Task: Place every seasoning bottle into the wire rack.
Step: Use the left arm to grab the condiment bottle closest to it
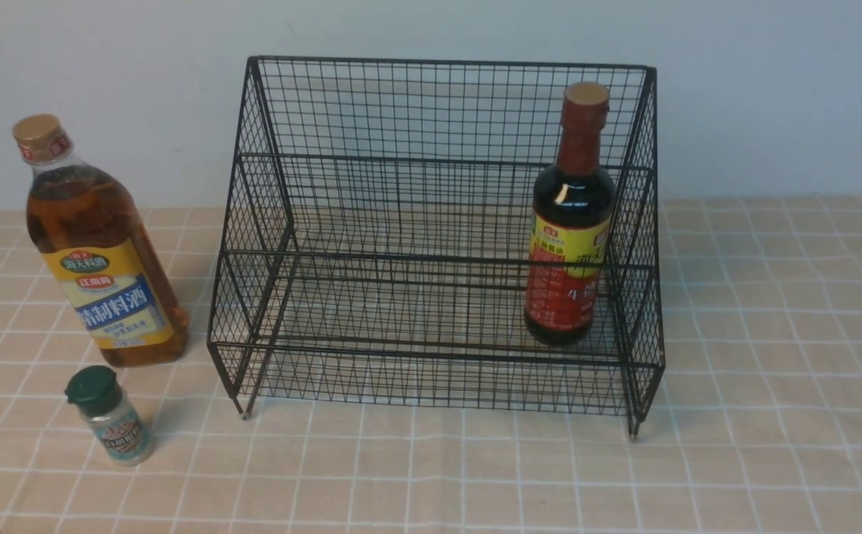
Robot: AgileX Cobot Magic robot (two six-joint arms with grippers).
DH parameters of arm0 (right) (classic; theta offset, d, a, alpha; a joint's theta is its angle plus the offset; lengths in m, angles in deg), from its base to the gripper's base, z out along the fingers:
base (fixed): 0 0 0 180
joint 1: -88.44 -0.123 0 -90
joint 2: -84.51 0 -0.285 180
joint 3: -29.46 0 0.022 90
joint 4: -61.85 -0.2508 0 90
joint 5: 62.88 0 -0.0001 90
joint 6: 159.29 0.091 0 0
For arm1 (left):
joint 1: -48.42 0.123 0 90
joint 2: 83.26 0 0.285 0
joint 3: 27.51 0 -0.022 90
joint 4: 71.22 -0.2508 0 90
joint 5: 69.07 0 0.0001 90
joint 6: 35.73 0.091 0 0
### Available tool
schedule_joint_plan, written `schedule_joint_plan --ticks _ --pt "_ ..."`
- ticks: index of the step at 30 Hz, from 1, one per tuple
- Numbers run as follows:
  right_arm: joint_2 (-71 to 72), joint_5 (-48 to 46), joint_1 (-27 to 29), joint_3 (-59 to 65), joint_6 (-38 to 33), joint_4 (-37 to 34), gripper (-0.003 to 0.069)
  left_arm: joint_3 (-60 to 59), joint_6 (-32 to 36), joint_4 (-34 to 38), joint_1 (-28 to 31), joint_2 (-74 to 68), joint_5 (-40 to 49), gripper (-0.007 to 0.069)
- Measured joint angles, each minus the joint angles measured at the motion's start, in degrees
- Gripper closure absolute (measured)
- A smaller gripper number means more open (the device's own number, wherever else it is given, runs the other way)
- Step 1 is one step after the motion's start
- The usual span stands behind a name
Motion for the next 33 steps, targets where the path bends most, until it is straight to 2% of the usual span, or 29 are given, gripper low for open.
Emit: schedule_joint_plan --ticks 1,2,3,5,9,12,15,20,23,28,33 --pt "0.0 0.3 0.0 0.0 -1.5 -1.1 0.0671 0.0 0.0 0.0 0.0 0.0 0.0 0.0631" --pt "0.0 2.9 0.0 0.0 -7.2 -8.9 0.0671 0.0 0.0 0.0 0.0 0.0 0.0 0.0631" --pt "0.0 3.3 0.0 0.0 -7.2 -9.7 0.0671 0.0 0.0 0.0 0.0 0.0 0.0 0.0631" --pt "0.1 8.0 0.0 0.0 -14.2 -17.3 0.0671 0.0 0.0 0.0 0.0 0.0 0.0 0.0631" --pt "0.1 10.7 0.0 0.0 -17.9 -23.8 0.0671 0.0 0.0 0.0 0.0 0.0 0.0 0.0631" --pt "0.1 10.9 0.0 0.0 -18.9 -25.7 0.0671 0.0 0.0 0.0 0.0 0.0 0.0 0.0631" --pt "0.1 11.6 0.0 0.0 -20.9 -24.4 0.0671 0.0 0.0 0.0 0.0 0.0 0.0 0.0631" --pt "0.1 16.5 0.0 0.6 -27.8 -14.3 0.0671 0.0 0.0 0.0 0.0 0.0 0.0 0.0631" --pt "1.0 21.1 1.1 3.0 -29.6 -8.7 0.0671 0.0 0.0 0.0 0.0 0.0 0.0 0.0631" --pt "7.3 29.2 6.8 12.5 -29.6 -4.1 0.0671 0.0 0.0 0.0 0.0 0.0 0.0 0.0631" --pt "16.7 33.8 12.1 25.1 -28.9 -3.8 0.0671 0.0 0.0 0.0 0.0 0.0 0.0 0.0631"
